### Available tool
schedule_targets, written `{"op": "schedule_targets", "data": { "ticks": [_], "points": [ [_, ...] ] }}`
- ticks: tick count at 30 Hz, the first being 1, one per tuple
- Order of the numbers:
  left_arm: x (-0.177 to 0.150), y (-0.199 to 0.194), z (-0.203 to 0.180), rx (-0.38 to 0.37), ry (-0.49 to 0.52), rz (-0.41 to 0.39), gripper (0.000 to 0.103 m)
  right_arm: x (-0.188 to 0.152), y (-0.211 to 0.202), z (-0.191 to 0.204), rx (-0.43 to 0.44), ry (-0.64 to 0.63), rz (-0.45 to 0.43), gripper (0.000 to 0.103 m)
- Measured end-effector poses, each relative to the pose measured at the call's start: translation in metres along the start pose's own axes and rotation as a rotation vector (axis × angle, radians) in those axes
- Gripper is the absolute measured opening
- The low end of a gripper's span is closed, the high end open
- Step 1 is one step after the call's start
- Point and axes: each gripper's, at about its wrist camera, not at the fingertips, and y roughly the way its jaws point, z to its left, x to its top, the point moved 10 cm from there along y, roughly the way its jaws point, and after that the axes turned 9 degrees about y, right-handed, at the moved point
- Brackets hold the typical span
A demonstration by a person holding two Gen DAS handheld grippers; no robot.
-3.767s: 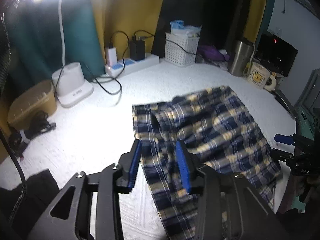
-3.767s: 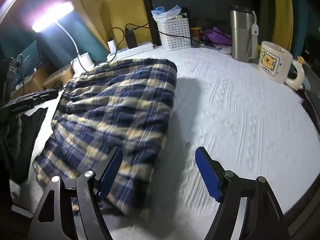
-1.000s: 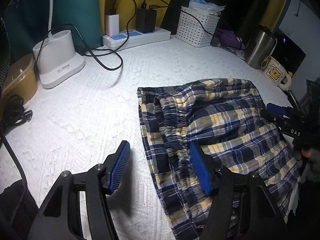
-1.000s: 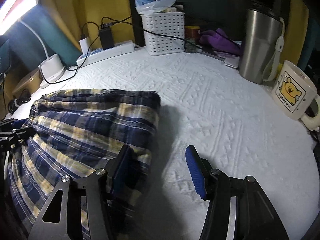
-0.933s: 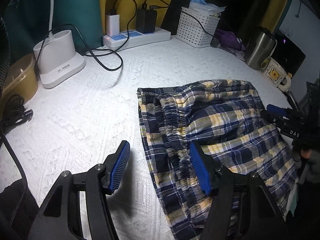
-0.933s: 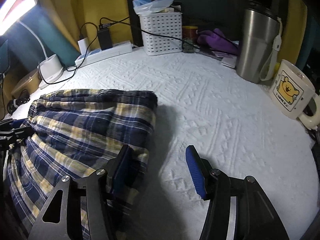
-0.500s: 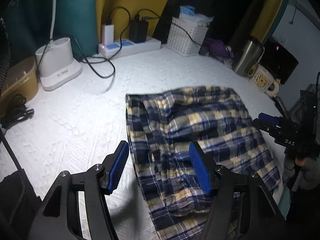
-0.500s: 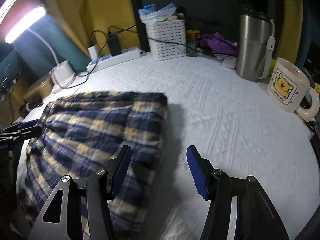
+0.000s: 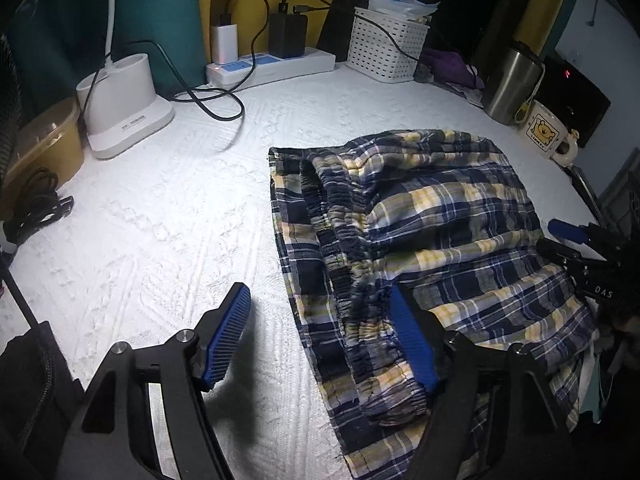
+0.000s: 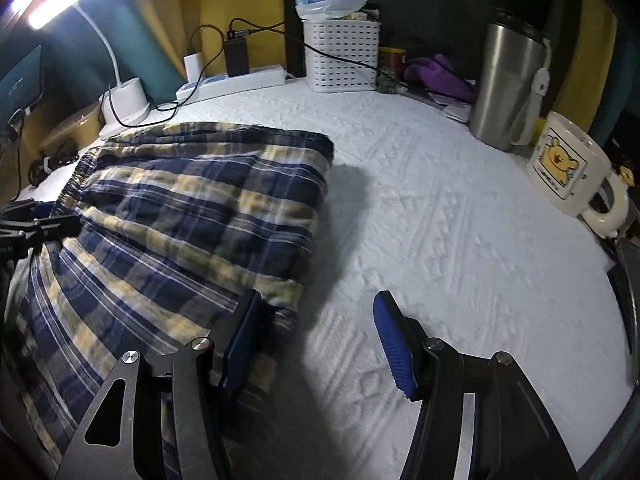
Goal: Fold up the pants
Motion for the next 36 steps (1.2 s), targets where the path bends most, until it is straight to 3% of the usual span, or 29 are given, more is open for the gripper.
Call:
{"op": "schedule_targets", "data": {
  "ticks": [6,8,10,16,28,36],
  "points": [
    [-0.002,-0.013,-0.006,-0.041,-0.031,-0.024,0.072,-0.004,-0.01,-0.009,0.034,0.053,-0.005,0.061],
    [-0.005,-0.015,-0.007,-0.056,-0.05,-0.022,0.072,-0.004,-0.013,-0.01,0.045,0.066,-0.012,0.069],
    [-0.008,-0.018,-0.008,-0.066,-0.063,-0.026,0.072,-0.003,-0.016,-0.01,0.061,0.074,-0.016,0.085],
    [-0.01,-0.014,-0.017,-0.08,-0.059,-0.022,0.072,-0.003,-0.022,-0.004,0.086,0.062,-0.023,0.085],
    [-0.015,-0.006,-0.022,-0.035,-0.014,0.024,0.072,-0.017,-0.019,-0.004,0.054,0.018,-0.012,0.085],
    [0.003,-0.008,-0.023,-0.052,-0.003,-0.026,0.072,0.004,-0.021,-0.012,0.068,0.04,-0.048,0.085]
  ]
}}
